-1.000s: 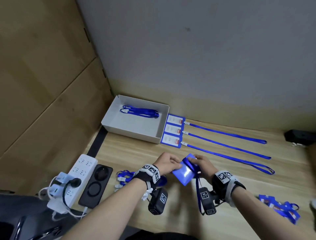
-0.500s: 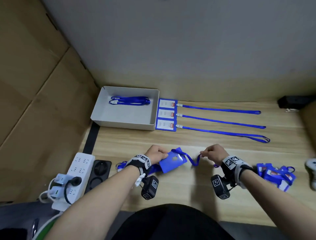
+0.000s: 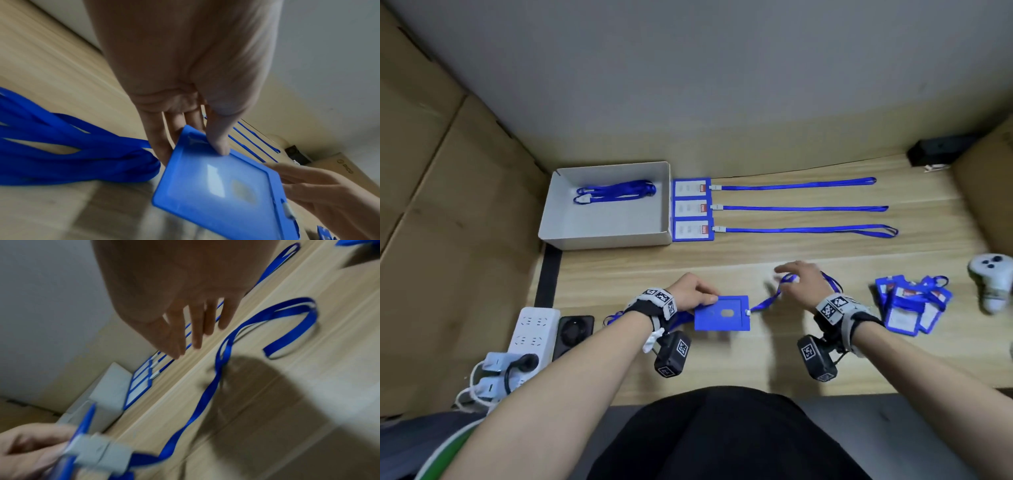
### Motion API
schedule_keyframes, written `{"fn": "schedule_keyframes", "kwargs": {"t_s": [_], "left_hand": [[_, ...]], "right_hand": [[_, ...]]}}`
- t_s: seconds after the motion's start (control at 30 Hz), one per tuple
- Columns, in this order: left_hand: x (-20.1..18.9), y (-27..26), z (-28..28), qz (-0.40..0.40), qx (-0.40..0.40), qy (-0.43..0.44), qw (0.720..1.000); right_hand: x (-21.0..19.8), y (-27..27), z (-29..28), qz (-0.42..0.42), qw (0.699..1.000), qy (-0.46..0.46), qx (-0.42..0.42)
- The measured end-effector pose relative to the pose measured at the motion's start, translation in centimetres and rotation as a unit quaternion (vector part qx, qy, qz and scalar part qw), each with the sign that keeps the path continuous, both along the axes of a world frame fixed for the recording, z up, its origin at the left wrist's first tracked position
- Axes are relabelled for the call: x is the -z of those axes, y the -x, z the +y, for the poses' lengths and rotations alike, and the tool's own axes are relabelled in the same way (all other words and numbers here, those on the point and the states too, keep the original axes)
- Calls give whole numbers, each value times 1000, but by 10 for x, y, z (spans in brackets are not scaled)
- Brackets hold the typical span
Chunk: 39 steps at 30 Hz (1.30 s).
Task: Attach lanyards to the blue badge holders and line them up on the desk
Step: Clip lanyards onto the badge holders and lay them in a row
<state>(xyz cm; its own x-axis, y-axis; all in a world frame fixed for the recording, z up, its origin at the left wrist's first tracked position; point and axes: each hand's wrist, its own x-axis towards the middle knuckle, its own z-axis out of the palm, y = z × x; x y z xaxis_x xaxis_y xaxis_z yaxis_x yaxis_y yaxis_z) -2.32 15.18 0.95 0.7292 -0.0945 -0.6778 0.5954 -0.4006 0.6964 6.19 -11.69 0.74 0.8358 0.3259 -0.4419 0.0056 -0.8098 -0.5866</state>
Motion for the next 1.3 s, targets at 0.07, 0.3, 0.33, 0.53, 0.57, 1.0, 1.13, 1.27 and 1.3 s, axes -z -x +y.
{"fn": "schedule_keyframes", "kwargs": {"t_s": [0.07,0.3,0.33,0.53,0.57,1.0,1.13,1.27,1.3], "left_hand": [[-1,3,3,-17,-17,5,1000],[2,17,19,-55,-60,-47,996],[3,18,19,-55,-65,-54,995],[-11,23,-1,47,-18,27,998],[-12,23,-6,49,8,49,998],[-10,-10,-48,-65,-55,23,996],[-8,-11,-47,-36,-90,35,995],[-7,-15,-45,-28,-121,37,992],[-6,-16,-45,-31,-125,31,991]], "right_hand": [[-6,13,19,64,991,-97,-65],[-1,33,39,208,959,-109,-160],[0,33,35,204,958,-119,-160],[-14,31,26,188,965,-136,-118],[-15,30,26,175,969,-138,-108],[-32,19,30,96,983,-152,40],[-36,22,39,59,983,-168,45],[-37,22,46,44,982,-179,29],[-38,22,47,45,983,-176,19]]}}
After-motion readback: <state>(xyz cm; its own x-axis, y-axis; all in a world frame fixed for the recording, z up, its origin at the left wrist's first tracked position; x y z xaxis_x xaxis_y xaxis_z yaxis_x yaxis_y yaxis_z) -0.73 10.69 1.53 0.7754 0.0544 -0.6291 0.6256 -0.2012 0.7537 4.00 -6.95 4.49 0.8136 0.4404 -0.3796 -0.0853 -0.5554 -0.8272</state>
